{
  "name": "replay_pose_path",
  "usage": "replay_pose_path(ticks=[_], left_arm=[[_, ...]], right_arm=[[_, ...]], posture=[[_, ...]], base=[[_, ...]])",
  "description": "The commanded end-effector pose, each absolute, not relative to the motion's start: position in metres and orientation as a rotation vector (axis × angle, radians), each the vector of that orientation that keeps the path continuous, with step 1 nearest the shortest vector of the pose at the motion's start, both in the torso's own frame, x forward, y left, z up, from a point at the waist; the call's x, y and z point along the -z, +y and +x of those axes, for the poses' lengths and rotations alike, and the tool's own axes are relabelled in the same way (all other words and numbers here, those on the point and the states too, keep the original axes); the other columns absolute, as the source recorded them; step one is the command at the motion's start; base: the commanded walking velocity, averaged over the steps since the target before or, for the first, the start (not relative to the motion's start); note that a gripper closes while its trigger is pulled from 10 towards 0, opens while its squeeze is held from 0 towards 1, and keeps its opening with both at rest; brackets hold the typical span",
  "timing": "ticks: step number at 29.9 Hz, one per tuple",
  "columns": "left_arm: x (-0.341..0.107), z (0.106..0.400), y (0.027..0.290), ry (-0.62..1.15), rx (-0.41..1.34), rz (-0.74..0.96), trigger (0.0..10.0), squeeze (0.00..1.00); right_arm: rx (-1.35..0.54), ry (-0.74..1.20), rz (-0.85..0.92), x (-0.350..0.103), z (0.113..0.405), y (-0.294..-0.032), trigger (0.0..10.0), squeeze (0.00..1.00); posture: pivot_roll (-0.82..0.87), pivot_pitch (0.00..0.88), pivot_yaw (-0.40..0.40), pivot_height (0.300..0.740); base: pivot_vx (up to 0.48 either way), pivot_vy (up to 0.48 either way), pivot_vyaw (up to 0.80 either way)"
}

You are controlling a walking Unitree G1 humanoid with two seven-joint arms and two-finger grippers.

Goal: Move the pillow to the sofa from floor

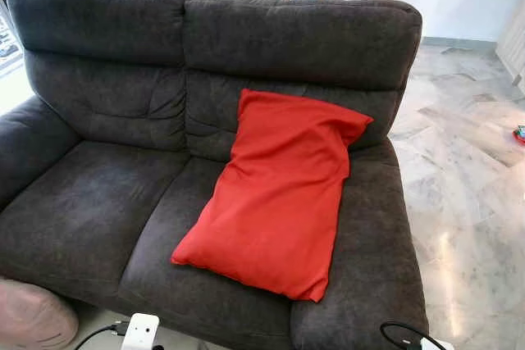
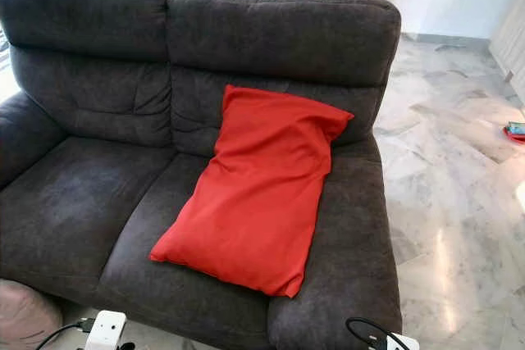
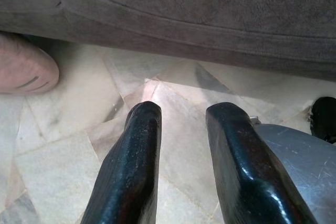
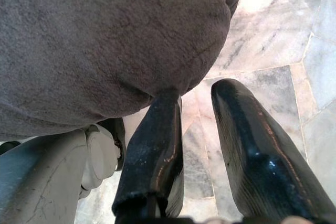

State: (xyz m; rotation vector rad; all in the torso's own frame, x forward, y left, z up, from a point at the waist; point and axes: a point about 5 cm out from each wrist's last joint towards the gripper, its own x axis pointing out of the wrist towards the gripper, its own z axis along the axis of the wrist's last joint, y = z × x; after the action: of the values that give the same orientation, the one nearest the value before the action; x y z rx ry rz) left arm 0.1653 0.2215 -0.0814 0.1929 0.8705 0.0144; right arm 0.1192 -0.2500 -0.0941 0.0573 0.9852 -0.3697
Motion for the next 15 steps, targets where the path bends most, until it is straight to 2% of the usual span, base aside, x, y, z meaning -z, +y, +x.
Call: replay_pose_path(ticks=[1,12,15], left_arm=[[0.0826,0.1614,0.2254,0.887,-0.015,0.204,10.0,0.0],[0.0828,0.1594,0.2297,0.9,-0.022,0.213,10.0,0.0],[0.0834,0.158,0.2301,0.906,-0.023,0.215,10.0,0.0]], right_arm=[[0.376,1.0,0.068,0.095,0.1175,-0.2503,10.0,0.0],[0.355,1.015,0.086,0.0965,0.1151,-0.2484,10.0,0.0],[0.337,1.021,0.088,0.0972,0.1144,-0.2464,10.0,0.0]], posture=[[-0.03,0.049,-0.005,0.74],[-0.04,0.048,-0.001,0.74],[-0.04,0.049,0.0,0.74]], base=[[0.0,0.0,0.0],[0.0,0.0,0.0],[-0.16,0.0,0.0]])
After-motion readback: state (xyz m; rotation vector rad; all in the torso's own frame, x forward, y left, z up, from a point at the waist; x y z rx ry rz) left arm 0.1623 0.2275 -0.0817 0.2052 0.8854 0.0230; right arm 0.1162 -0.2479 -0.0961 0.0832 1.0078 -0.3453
